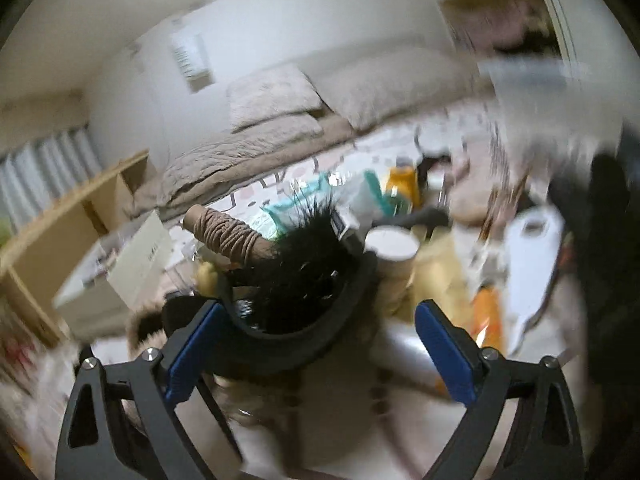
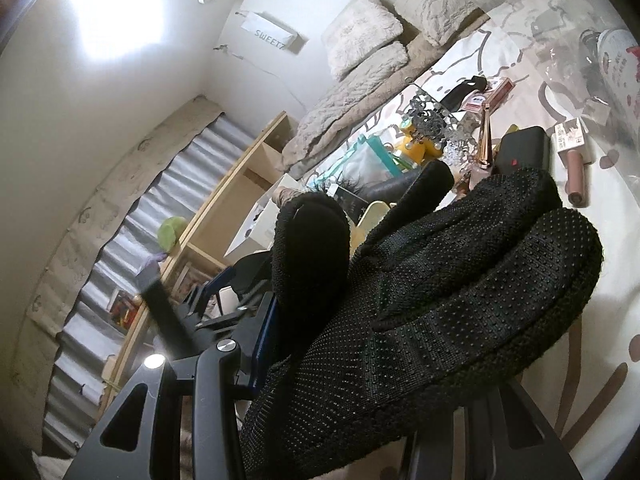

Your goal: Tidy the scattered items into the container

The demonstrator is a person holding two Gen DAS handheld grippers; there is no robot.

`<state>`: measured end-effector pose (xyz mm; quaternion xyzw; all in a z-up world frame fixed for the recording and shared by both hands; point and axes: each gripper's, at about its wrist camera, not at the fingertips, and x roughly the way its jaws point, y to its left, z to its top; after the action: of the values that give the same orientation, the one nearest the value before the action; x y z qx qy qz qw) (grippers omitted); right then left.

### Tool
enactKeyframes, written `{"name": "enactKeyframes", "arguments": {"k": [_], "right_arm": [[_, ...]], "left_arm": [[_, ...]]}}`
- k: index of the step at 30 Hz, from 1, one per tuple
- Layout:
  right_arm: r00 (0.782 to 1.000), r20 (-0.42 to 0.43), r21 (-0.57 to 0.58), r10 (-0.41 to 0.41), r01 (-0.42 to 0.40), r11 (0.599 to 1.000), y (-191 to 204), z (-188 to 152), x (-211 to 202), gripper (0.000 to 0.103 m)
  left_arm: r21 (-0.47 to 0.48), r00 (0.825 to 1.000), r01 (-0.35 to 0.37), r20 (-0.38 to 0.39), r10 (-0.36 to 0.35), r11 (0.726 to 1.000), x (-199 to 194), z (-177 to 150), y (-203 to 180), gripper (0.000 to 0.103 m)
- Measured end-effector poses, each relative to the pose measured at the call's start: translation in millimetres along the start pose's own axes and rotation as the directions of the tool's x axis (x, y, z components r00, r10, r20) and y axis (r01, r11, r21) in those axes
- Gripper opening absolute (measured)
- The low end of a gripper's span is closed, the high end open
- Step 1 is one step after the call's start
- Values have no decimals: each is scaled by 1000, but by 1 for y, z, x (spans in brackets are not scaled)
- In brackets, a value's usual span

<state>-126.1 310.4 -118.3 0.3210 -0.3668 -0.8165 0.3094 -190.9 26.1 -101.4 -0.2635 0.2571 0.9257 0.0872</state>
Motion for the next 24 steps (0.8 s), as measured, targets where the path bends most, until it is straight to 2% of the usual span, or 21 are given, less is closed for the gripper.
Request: {"name": "enactKeyframes", "arguments": {"k": [2,3,4,6,8,10,12,14,18,21,24], "right_arm": [[1000,-2,3,4,-4,1000,0,0,0,44],[1000,-3,6,4,-4,1000,0,0,0,44],[1000,-4,9,4,-4,1000,-1,0,0,44],[1000,-6,17,5,-4,1000,-3,0,0,44],[1000,-9,29,6,-6,1000,-5,0,1,44],[1000,-4,38,6,-6,999,-7,0,0,44],[1000,7,44,9,-10,999,-8,1,-3,44],[1000,14,52,24,-25,998,-8,1,-5,44],[999,23,54,30,-31,998,-8,1,-7,44],[999,27,64,36,-37,997,-10,1,-9,44],[999,32,65,36,-38,997,-9,1,-11,44]], "left_arm": [[122,998,-37,-37,42,992,11,-3,-10,83],[193,996,-55,-57,68,980,18,-6,-15,72],[264,993,-63,-83,87,962,25,-9,-21,52],[343,984,-45,-144,100,938,37,-16,-27,24],[361,983,-6,-171,73,933,39,-20,-31,17],[301,980,57,-200,4,952,36,-19,-28,14],[160,975,128,-201,-94,979,28,-12,-14,14],[13,965,199,-179,-194,980,21,-5,2,14],[-189,935,322,-93,-344,928,-3,5,22,14],[-291,912,382,-34,-409,877,-20,14,30,13],[-392,895,421,33,-445,818,-34,20,47,11]]}}
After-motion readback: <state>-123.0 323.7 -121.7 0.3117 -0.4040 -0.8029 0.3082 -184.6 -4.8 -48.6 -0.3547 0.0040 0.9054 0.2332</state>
